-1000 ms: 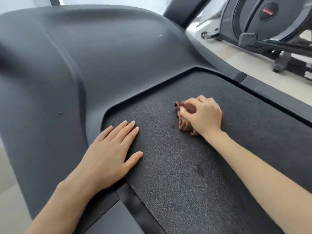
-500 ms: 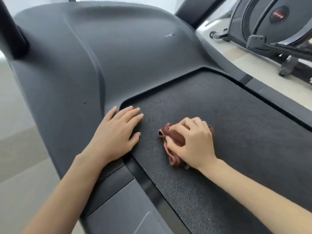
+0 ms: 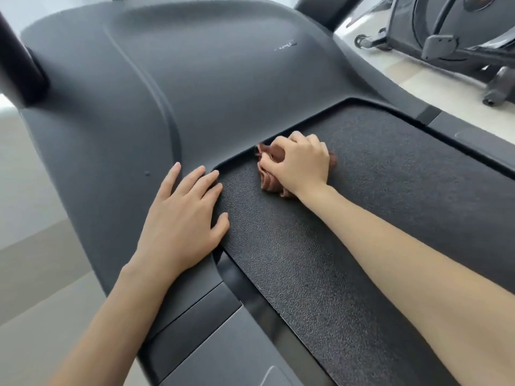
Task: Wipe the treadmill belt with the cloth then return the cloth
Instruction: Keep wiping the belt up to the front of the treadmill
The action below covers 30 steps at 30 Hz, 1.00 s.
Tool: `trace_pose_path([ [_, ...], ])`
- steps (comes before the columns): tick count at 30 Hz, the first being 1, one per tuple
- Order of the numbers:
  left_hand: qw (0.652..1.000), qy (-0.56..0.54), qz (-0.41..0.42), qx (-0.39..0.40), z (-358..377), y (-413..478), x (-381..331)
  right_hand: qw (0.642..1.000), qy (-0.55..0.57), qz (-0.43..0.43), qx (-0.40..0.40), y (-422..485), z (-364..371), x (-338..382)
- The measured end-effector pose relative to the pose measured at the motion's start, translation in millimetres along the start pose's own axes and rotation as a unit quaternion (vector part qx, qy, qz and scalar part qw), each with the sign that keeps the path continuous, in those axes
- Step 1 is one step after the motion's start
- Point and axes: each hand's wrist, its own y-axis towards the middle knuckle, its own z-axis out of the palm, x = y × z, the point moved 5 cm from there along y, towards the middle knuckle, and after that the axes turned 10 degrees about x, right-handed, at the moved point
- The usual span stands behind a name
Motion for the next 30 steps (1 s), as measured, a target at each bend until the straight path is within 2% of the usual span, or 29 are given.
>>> trace_pose_path([
  [2, 0.999, -0.005, -0.033, -0.015, -2, 1, 5, 0.999, -0.019, 0.027, 0.027, 16, 6, 2],
  [5, 0.998, -0.011, -0.063, -0.026, -3, 1, 9, 0.999, -0.011, 0.038, 0.006, 2, 3, 10],
  [9, 0.998, -0.007, -0.057, -0.029, -3, 1, 8, 0.996, 0.05, -0.047, -0.051, -54, -11, 30],
  [14, 0.999, -0.002, -0.047, -0.02, -3, -1, 7, 0.985, 0.096, -0.143, -0.025, -146, -47, 31],
  [17, 0.999, -0.005, -0.042, -0.007, -2, -2, 6, 0.98, 0.107, -0.17, -0.001, -207, -74, 4],
  [21, 0.999, -0.012, -0.012, 0.031, 3, -13, -11, 0.982, 0.093, -0.162, 0.016, -259, -97, -42],
  [26, 0.994, -0.072, 0.049, 0.068, 8, -32, -62, 0.986, 0.086, -0.146, 0.002, -232, -89, -45],
  [30, 0.991, -0.089, 0.046, 0.087, 11, -32, -77, 0.994, 0.069, -0.081, 0.0, -173, -64, -49],
])
